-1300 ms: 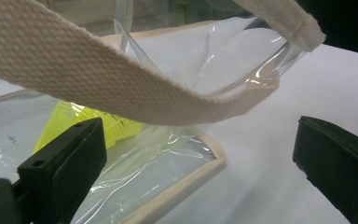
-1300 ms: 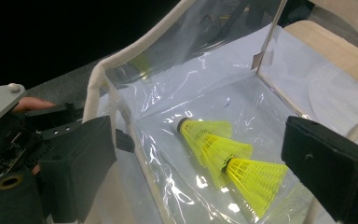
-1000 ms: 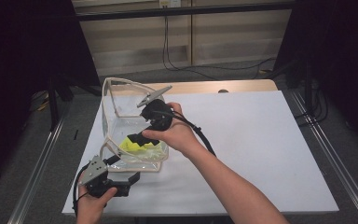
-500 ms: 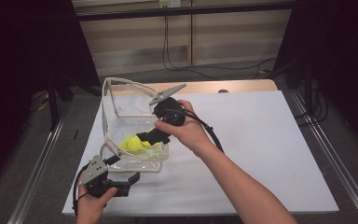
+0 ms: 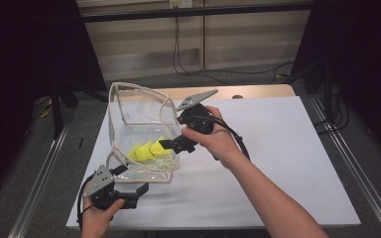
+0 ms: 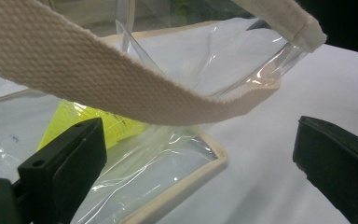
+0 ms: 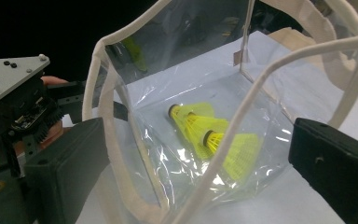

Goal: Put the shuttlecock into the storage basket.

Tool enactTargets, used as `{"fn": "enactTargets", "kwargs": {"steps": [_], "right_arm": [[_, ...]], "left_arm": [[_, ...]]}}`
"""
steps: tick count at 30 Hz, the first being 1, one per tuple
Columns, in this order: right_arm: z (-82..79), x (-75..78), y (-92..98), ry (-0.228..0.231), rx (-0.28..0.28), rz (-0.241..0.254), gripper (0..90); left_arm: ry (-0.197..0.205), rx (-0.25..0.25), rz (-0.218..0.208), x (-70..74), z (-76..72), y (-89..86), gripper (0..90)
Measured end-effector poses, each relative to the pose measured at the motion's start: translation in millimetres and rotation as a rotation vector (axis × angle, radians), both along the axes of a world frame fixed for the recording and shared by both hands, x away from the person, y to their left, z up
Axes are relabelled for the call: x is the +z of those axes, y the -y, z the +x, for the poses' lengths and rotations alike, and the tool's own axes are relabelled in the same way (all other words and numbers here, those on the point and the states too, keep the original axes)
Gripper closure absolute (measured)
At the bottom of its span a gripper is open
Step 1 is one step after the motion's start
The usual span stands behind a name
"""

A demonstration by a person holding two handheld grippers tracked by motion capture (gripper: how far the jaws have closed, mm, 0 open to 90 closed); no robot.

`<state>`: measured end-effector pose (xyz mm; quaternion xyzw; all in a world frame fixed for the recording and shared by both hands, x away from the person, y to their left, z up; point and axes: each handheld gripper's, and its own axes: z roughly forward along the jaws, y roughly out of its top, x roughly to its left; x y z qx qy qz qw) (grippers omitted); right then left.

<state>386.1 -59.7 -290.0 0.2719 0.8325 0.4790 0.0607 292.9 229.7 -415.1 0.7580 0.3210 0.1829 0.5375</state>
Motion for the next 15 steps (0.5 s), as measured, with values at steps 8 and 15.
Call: {"fn": "enactTargets", "kwargs": {"steps": [8,15], "right_arm": [[-6.3,-4.1,17.1,0.006,0.002,0.023,3.9],[-11.2,-13.7,32.3,0.01,-0.004,0.026,3.9]], "left_arm": [[-0.003,-0.003,-0.001,-0.5,-0.3,0.4,2.8],[0.003,-0.004,0.004,-0.2,-0.8,0.4,2.8]]}}
